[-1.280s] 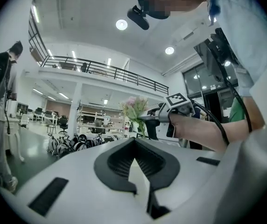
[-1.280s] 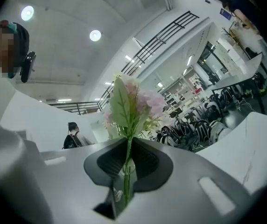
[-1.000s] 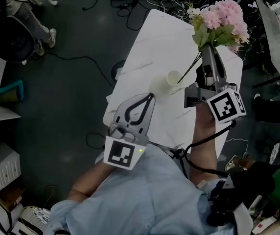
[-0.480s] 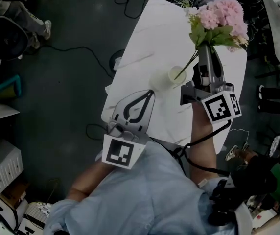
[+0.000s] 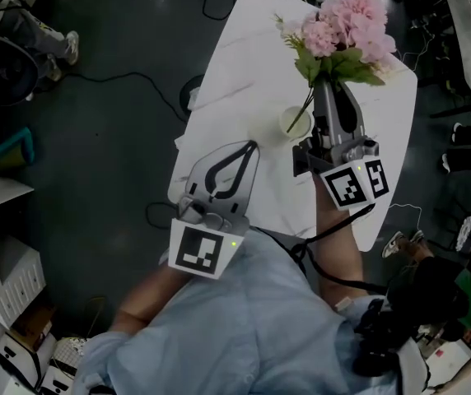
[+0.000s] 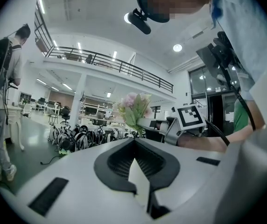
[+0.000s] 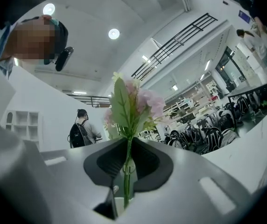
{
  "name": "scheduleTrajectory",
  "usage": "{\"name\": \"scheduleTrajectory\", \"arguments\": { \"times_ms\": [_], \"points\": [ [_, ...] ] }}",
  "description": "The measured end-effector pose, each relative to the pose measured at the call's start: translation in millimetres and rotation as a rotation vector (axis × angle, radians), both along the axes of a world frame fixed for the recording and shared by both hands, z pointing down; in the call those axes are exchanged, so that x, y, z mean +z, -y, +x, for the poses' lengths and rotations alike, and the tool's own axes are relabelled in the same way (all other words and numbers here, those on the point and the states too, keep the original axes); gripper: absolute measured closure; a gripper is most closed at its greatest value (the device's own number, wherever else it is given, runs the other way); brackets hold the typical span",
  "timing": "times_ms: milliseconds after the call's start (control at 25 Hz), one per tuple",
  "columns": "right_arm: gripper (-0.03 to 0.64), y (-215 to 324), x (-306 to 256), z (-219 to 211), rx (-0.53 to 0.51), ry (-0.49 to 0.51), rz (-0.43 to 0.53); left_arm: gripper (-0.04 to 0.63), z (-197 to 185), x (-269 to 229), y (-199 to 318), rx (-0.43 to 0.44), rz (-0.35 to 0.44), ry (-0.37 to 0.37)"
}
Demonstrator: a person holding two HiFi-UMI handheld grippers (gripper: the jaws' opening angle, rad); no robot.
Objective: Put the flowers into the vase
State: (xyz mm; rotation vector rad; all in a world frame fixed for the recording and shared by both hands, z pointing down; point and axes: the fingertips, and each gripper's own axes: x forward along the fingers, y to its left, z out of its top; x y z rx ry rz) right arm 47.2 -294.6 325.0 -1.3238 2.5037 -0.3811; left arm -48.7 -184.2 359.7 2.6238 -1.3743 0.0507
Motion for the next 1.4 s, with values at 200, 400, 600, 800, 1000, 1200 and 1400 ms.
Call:
{"name": "scheduleTrajectory", "arguments": {
  "times_ms": [200,400,600,800,1000,1200,1400],
  "points": [
    [0.581,-5.4,12.7,6.3,-0.022,-0.051,0.014,0.591,15.2,3.4,7.3,0.015,0.0,-0.001],
    [0.574,-2.7,5.2,5.2,-0.058,-0.11,0.02,0.592,22.4,-9.2,19.7,0.03,-0.024,-0.006],
    [0.568,1.1,16.5,8.1,-0.084,-0.187,-0.005,0.591,32.6,-19.0,36.8,0.033,-0.022,-0.01],
    [0.557,9.3,16.5,7.0,-0.112,-0.274,-0.015,0.591,37.1,-27.4,56.3,0.036,-0.037,-0.002],
    [0.549,-17.5,34.4,6.2,-0.136,-0.311,-0.045,0.591,44.1,-24.7,35.3,0.034,-0.012,0.002],
    [0.519,-34.1,46.6,3.8,-0.15,-0.347,-0.07,0.591,44.7,-23.1,21.5,0.036,-0.008,0.002],
    [0.432,-42.3,47.6,1.6,-0.184,-0.4,-0.104,0.592,41.8,-26.6,17.1,0.031,0.004,0.004]
  ]
}}
